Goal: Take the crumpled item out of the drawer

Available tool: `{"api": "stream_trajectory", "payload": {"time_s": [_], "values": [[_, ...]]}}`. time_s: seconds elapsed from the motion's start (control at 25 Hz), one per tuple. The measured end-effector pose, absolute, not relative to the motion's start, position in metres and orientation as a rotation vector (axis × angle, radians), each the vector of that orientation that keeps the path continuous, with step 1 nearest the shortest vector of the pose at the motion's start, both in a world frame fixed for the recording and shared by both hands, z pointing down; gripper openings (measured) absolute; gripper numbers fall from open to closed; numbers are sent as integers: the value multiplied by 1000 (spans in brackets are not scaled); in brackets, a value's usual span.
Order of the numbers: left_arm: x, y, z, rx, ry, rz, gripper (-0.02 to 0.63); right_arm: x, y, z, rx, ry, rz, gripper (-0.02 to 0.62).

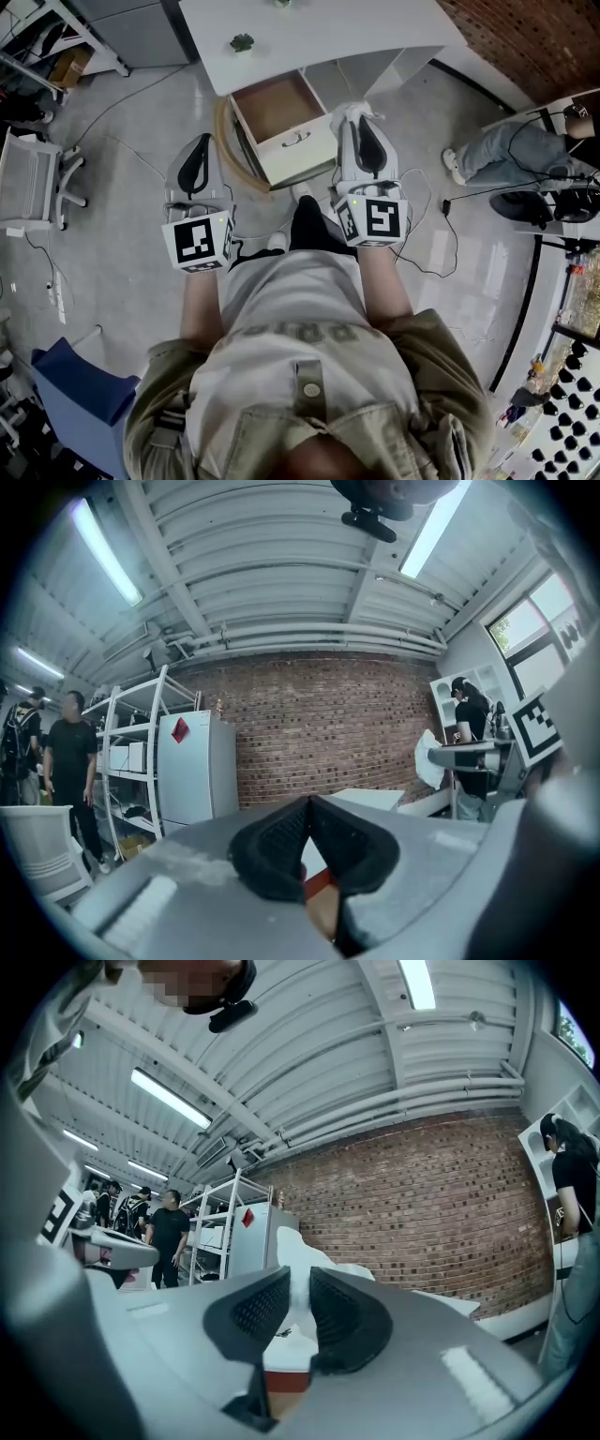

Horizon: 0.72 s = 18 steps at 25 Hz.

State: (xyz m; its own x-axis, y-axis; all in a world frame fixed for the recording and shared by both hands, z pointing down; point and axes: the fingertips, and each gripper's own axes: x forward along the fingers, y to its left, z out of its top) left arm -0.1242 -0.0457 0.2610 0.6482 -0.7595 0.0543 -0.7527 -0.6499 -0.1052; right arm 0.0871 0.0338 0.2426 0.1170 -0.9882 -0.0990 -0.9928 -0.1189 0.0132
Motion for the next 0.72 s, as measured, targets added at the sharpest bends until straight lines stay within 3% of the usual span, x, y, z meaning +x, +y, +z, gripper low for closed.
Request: {"api": "stream_trajectory", "payload": {"time_s": [0.72], "values": [[-114, -39, 257, -2776, 1278, -150, 8, 93, 39, 238, -2292, 2059, 146, 64]]}}
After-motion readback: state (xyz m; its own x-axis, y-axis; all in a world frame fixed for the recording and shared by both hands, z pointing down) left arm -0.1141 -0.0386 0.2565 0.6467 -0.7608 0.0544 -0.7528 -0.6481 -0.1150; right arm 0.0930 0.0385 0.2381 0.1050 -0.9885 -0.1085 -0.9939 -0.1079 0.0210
